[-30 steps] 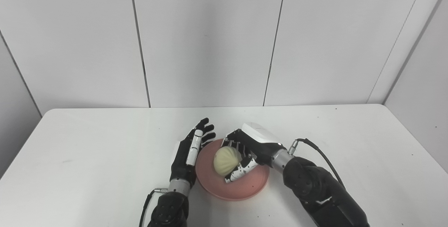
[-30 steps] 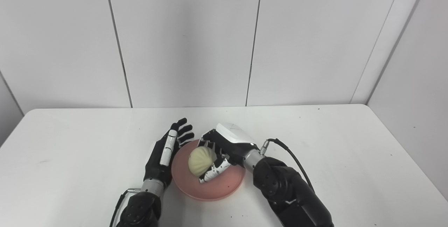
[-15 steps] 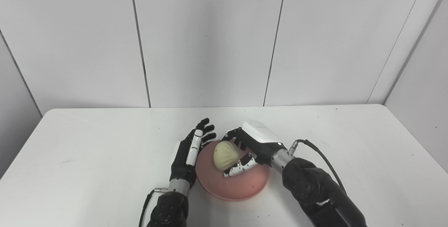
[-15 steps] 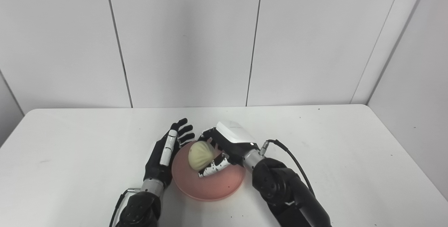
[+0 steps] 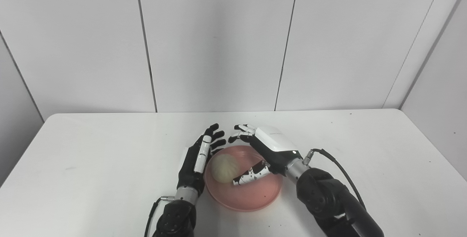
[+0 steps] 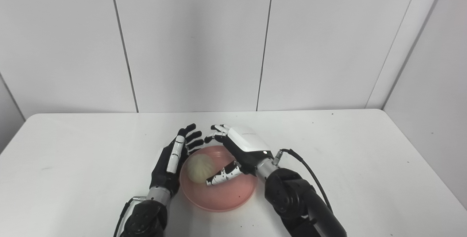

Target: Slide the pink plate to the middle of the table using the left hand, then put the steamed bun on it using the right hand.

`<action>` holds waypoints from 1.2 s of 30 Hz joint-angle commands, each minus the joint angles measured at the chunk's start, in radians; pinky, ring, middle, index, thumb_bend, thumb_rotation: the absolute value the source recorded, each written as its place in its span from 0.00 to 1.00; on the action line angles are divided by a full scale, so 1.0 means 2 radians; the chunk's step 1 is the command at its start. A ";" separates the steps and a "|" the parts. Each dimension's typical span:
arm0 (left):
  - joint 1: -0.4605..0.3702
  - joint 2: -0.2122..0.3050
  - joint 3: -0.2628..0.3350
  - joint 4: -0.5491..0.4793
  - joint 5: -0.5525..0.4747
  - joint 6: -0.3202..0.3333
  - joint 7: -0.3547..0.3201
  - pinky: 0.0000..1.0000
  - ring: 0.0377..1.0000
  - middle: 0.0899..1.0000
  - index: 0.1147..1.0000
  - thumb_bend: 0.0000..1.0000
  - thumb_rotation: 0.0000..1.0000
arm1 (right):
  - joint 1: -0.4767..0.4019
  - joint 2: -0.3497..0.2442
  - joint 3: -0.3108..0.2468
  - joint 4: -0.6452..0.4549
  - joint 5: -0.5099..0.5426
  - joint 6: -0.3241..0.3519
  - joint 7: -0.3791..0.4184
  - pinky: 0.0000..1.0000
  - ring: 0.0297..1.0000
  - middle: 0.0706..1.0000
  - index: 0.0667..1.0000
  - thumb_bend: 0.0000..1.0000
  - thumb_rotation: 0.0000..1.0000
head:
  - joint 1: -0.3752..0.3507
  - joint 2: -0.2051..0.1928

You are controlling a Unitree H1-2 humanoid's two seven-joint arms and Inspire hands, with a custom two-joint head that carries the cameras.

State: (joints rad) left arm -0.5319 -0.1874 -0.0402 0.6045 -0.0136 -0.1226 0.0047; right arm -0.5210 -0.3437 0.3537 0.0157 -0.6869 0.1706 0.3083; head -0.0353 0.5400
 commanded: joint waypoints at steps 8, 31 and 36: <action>0.020 0.002 0.002 0.006 -0.003 0.041 -0.004 0.76 0.80 0.81 0.81 0.59 0.93 | 0.017 0.024 -0.027 -0.035 0.026 -0.019 -0.037 0.85 0.93 0.90 0.74 0.98 0.31 | 0.001 0.002; 0.061 0.011 0.008 -0.054 0.002 -0.044 0.018 0.79 0.81 0.84 0.97 0.63 0.90 | 0.110 0.161 -0.190 0.029 0.254 -0.152 -0.216 0.77 0.85 0.88 0.88 0.63 1.00 | -0.033 0.006; 0.063 0.019 0.006 -0.059 0.005 -0.039 0.016 0.81 0.83 0.85 0.97 0.64 0.92 | 0.110 0.167 -0.191 0.044 0.247 -0.166 -0.234 0.76 0.85 0.87 0.88 0.66 1.00 | -0.041 0.006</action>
State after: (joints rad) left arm -0.4338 -0.1727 -0.0322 0.4772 -0.0130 -0.1816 0.0385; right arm -0.2793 -0.0158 -0.0236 0.1164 -0.1834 -0.1010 -0.1389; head -0.1181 0.5522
